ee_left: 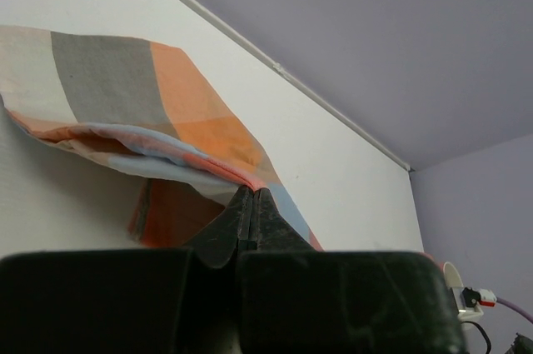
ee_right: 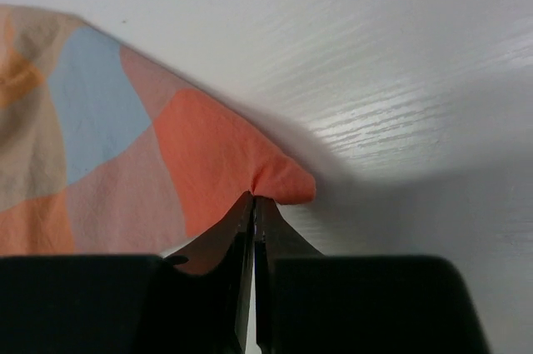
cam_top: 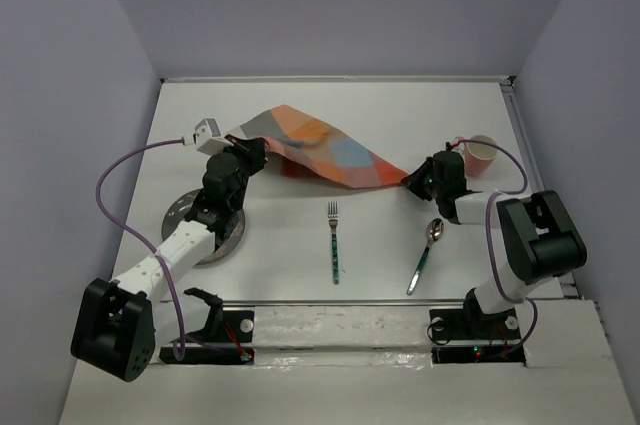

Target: Set the dinner table for one person

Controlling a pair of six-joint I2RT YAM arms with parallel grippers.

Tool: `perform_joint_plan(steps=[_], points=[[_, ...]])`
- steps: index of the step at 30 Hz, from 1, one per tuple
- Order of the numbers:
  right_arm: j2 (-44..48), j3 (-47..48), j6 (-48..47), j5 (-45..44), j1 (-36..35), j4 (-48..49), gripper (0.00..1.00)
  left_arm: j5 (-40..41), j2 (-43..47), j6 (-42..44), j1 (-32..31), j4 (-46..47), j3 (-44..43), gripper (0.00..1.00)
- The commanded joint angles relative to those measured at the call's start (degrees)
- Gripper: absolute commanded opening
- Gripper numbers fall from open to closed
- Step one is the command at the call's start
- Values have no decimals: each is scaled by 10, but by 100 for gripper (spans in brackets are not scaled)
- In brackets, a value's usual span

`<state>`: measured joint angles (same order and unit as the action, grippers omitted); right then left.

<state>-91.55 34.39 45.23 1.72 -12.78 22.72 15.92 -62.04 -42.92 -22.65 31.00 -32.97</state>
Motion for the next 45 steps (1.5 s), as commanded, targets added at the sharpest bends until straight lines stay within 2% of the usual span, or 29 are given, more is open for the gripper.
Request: perform_joint_plan(steps=[1, 6, 9, 14, 17, 29, 39, 42, 45], points=[[1, 21, -15, -51, 2, 55, 0, 18, 14, 6, 3, 39, 0, 0], [41, 16, -40, -74, 2, 66, 0, 23, 22, 6, 2, 42, -3, 0], [100, 17, -73, -80, 2, 54, 0, 23, 30, 6, 2, 47, -6, 0], [202, 44, -126, -83, 2, -22, 0, 10, 60, 2, 3, 56, -25, 0], [268, 96, -157, -80, 2, -79, 0, -4, 84, 3, 3, 63, -56, 0], [412, 171, -194, -44, 2, -211, 0, -29, 131, -2, 2, 63, -75, 0], [406, 219, -227, -51, 2, -253, 0, -20, 102, 6, 3, 64, -108, 0], [365, 235, -235, -49, 2, -240, 0, -11, 55, 11, 9, 64, -135, 0], [280, 283, -250, -49, 2, -214, 0, -29, -4, 3, 32, 64, -179, 0]])
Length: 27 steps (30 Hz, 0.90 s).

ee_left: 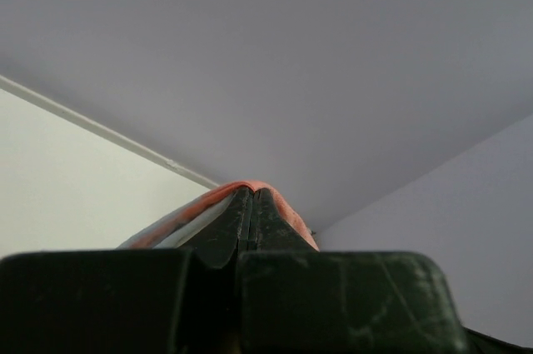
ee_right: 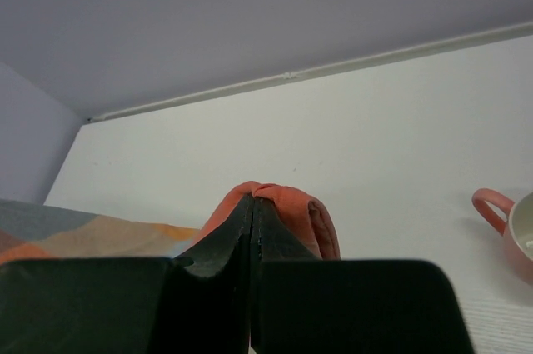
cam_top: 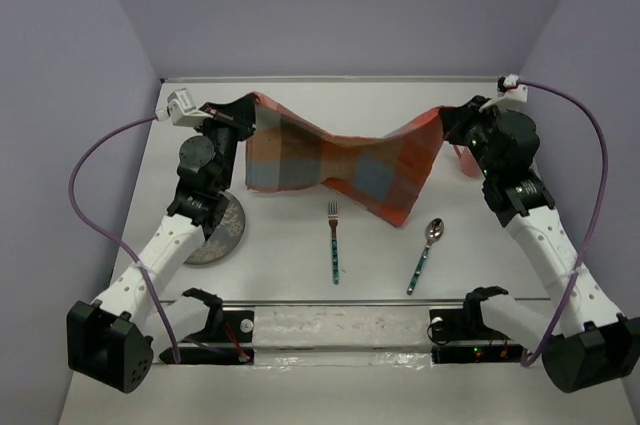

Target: Set the dinner table for one person

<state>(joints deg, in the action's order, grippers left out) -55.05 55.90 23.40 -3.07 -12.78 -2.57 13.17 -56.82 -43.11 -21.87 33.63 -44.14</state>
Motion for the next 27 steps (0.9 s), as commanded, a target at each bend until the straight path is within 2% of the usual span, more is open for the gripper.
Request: perform_joint_plan(steps=[1, 3, 4, 10, 12, 14, 16, 18, 20, 21, 22, 24, 27], points=[[-104, 82, -41, -2, 2, 46, 0, -7, -72, 6, 31, 36, -81, 0], [-149, 117, -48, -1, 2, 63, 0, -25, -122, 3, 56, 21, -140, 0], [-201, 139, -60, 1, 2, 67, 0, -38, -140, -1, 67, 20, -160, 0], [-367, 411, -91, 11, 13, 28, 0, -110, -265, 7, 111, -54, -384, 0], [-378, 491, -97, 15, 13, 6, 0, -124, -283, 11, 118, -67, -433, 0], [-379, 510, -100, 25, 13, 4, 0, -129, -285, 14, 121, -74, -444, 0], [-355, 471, -95, 25, 13, 10, 0, -129, -272, 6, 126, -69, -412, 0], [-328, 402, -89, 47, 13, 36, 0, -129, -249, -5, 126, -55, -332, 0], [-288, 276, -69, 63, 13, 74, 0, -129, -230, -30, 126, -17, -259, 0], [-278, 233, -61, 63, 13, 86, 0, -128, -213, -37, 126, 8, -180, 0], [-265, 151, -44, 65, 13, 99, 0, -124, -205, -46, 126, 23, -140, 0], [-268, 83, -32, 75, 13, 134, 0, -111, -195, -60, 126, 60, -30, 0], [-298, -7, -13, 75, 13, 158, 0, -116, -209, -57, 129, 86, 40, 0]])
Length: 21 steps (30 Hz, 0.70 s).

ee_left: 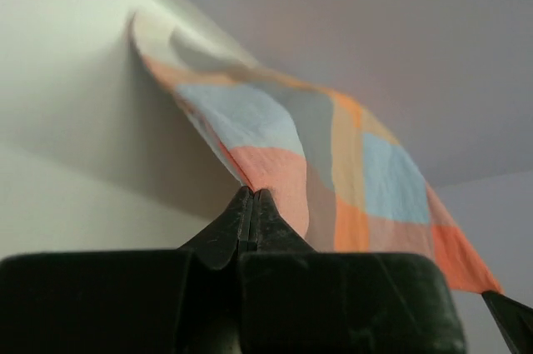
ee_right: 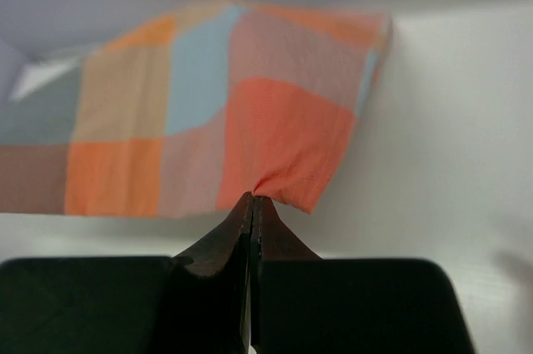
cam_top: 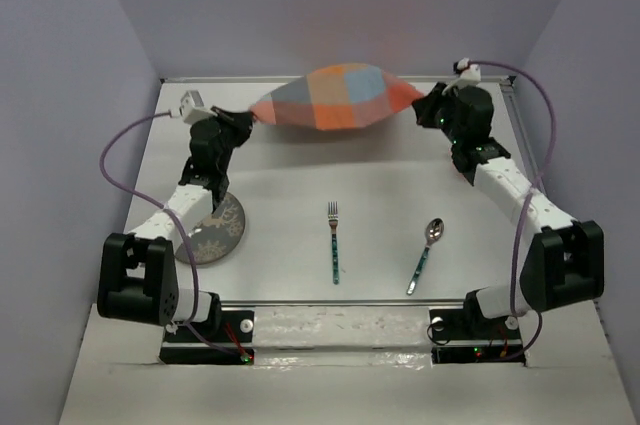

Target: Set the dinner table for one person

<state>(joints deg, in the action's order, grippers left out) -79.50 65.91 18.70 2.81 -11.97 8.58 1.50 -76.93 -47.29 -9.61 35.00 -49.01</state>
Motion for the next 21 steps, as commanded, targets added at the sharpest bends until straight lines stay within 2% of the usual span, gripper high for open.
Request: perform_joint_plan(steps=[1, 2, 6, 12, 21], points=[[-64, -120, 38, 18, 5, 49, 0, -1, -18, -15, 6, 83, 123, 0], [-78, -145, 47, 30, 5, 51, 0, -1, -23, -14, 6, 108, 160, 0], [-85, -217, 65, 34, 5, 82, 0, -2, -38, 3, 6, 136, 217, 0], [-59, -291, 77, 34, 5, 89, 0, -12, -23, 14, 6, 175, 291, 0], [29, -366, 102, 31, 5, 61, 0, -12, 21, 35, 27, 155, 340, 0]])
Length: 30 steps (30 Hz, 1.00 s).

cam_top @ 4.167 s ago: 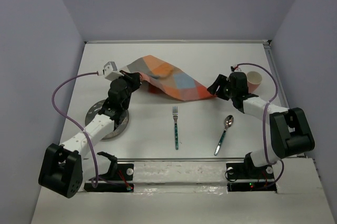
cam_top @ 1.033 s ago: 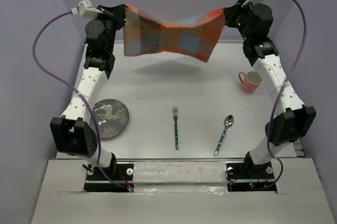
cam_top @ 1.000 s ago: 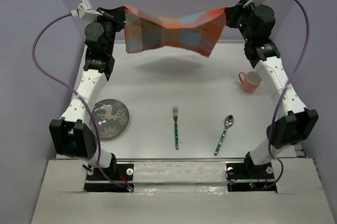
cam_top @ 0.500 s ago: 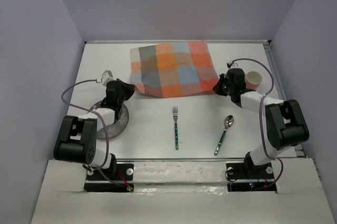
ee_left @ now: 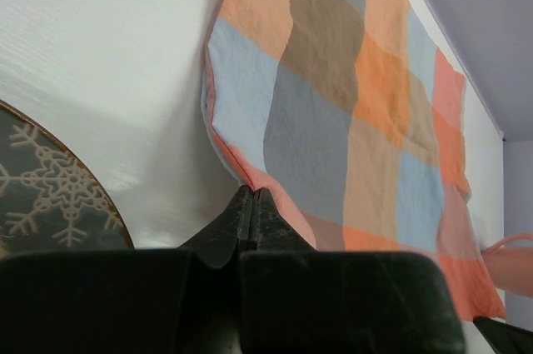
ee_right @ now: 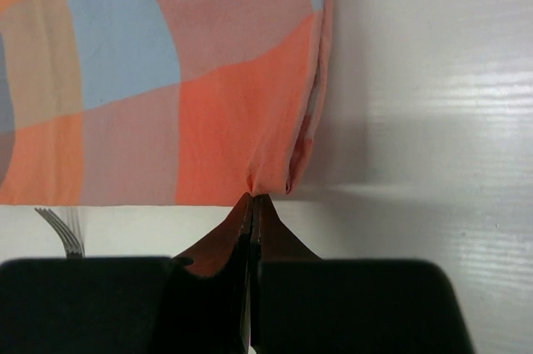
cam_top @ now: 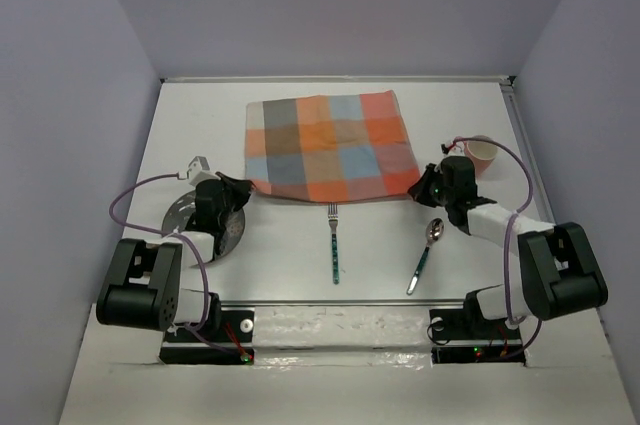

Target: Set the dinner table for one person

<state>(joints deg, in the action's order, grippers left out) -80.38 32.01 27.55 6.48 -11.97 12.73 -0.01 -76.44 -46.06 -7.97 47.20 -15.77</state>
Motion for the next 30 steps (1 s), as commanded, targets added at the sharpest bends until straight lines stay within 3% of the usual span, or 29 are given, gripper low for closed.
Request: perform_joint_plan(steps=[1, 12, 16, 20, 24, 26, 27, 30], points=[[43, -34, 15, -6, 5, 17, 0, 3, 13, 24, 13, 33, 8, 1], [57, -62, 28, -17, 5, 11, 0, -6, 36, 30, 21, 22, 30, 12], [58, -65, 32, -23, 5, 11, 1, 18, 54, 33, 21, 7, 37, 28], [78, -71, 32, -30, 5, 7, 7, 29, 79, 33, 21, -5, 43, 37], [90, -70, 35, -28, 5, -6, 18, 40, 117, 26, 21, -16, 53, 60], [95, -68, 36, -32, 5, -12, 27, 39, 143, 20, 21, -23, 56, 77], [100, -66, 36, -35, 5, -18, 35, 38, 164, 19, 21, -32, 56, 88], [118, -64, 35, -37, 5, -31, 50, 36, 210, 18, 21, -53, 49, 97]])
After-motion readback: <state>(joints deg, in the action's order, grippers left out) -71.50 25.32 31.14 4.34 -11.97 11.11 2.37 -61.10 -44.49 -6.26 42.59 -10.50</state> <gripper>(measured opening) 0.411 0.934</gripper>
